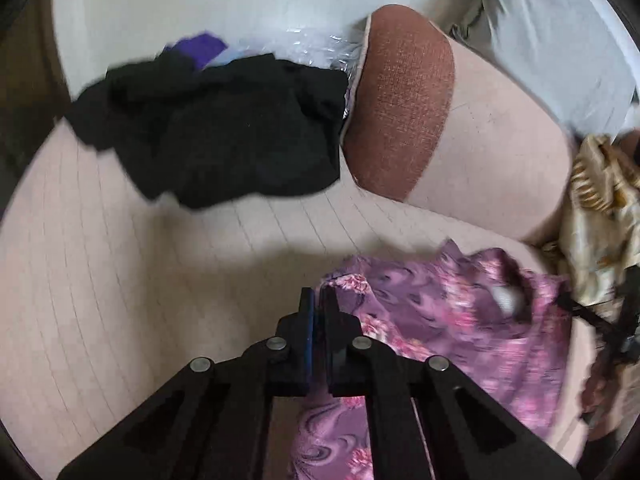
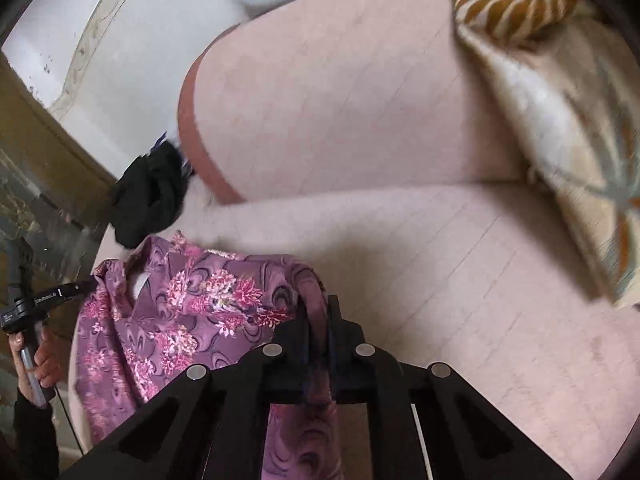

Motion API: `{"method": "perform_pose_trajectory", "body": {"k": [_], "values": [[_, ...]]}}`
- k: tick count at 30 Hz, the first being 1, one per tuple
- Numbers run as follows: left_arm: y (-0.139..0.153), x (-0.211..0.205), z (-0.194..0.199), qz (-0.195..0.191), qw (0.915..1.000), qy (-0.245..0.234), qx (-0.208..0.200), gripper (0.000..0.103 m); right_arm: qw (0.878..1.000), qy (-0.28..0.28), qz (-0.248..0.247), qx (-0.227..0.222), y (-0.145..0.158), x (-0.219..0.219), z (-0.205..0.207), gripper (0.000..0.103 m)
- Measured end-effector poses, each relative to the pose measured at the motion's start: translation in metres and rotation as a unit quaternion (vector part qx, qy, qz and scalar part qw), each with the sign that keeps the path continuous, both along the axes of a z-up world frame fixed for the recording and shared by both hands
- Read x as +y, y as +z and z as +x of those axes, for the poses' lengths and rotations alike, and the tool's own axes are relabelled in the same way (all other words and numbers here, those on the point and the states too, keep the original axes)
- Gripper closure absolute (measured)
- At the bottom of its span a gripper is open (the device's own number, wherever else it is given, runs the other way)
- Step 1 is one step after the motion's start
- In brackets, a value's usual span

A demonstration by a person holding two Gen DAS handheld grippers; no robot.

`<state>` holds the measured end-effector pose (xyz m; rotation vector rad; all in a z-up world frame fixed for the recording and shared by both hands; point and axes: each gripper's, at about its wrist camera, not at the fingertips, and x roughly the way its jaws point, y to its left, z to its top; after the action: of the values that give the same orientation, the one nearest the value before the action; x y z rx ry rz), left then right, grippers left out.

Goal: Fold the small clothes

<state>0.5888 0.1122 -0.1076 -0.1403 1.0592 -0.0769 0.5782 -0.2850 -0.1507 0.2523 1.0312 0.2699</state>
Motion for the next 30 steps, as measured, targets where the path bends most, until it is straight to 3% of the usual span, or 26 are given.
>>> {"method": "perform_pose_trajectory", "body": {"k": [4, 5, 7, 9, 10, 14, 17, 19, 20, 21, 22, 23, 24, 25, 27, 30], "values": [[-0.064, 0.002, 0.022, 0.005, 0.9962, 0.023, 0.083, 0.099, 0.997, -0.001, -0.024, 0.075, -0.059, 0.001, 0.02, 0.094], [-0.07, 0.002, 0.021, 0.004, 0.996, 0.025, 0.085, 0.098, 0.997, 0.002, -0.028, 0.074, -0.065, 0.003, 0.019, 0.093], [-0.07, 0.005, 0.013, -0.011, 0.9972, 0.023, 0.07, 0.096, 0.999, 0.0, -0.007, 0.052, -0.055, 0.0, 0.012, 0.077], [-0.066, 0.01, 0.006, -0.017, 0.9977, 0.018, 0.062, 0.095, 0.999, 0.002, 0.013, 0.031, -0.043, -0.006, 0.006, 0.043], [-0.064, 0.015, 0.005, -0.014, 0.9976, 0.025, 0.062, 0.093, 1.0, 0.003, 0.014, 0.025, -0.037, -0.008, 0.005, 0.041], [-0.058, 0.026, 0.006, -0.036, 0.9968, 0.037, 0.062, 0.07, 0.998, 0.017, 0.035, 0.043, -0.036, -0.013, 0.01, 0.041], [-0.058, 0.016, 0.016, -0.047, 0.9964, 0.019, 0.068, 0.056, 0.998, 0.021, 0.017, 0.062, -0.048, -0.004, 0.015, 0.041], [-0.067, 0.002, 0.021, -0.032, 0.9964, 0.01, 0.078, 0.055, 0.998, 0.017, 0.009, 0.068, -0.056, -0.001, 0.019, 0.042], [-0.072, -0.003, 0.022, -0.021, 0.9962, 0.01, 0.084, 0.058, 0.998, 0.011, 0.004, 0.066, -0.059, 0.0, 0.021, 0.05], [-0.081, -0.007, 0.023, -0.008, 0.9958, 0.014, 0.09, 0.071, 0.998, 0.004, -0.004, 0.064, -0.062, 0.002, 0.022, 0.06], [-0.084, -0.015, 0.025, 0.023, 0.9966, 0.021, 0.077, 0.075, 0.998, 0.001, -0.02, 0.062, -0.065, 0.005, 0.024, 0.066], [-0.083, -0.02, 0.025, 0.03, 0.9973, 0.016, 0.064, 0.092, 0.997, 0.0, -0.042, 0.059, -0.064, 0.007, 0.024, 0.087], [-0.081, -0.027, 0.025, 0.041, 0.9974, 0.002, 0.059, 0.093, 0.997, 0.005, -0.048, 0.06, -0.064, 0.008, 0.025, 0.092], [-0.078, -0.03, 0.023, 0.058, 0.9967, 0.002, 0.056, 0.094, 0.997, 0.001, -0.049, 0.061, -0.061, 0.006, 0.025, 0.094], [-0.061, -0.026, 0.012, 0.051, 0.9981, 0.0, 0.034, 0.096, 0.998, -0.011, -0.04, 0.057, -0.051, 0.0, 0.02, 0.097], [-0.024, -0.012, -0.016, 0.011, 0.9999, -0.002, 0.003, 0.096, 1.0, 0.007, -0.017, 0.021, -0.018, -0.002, -0.006, 0.098]]}}
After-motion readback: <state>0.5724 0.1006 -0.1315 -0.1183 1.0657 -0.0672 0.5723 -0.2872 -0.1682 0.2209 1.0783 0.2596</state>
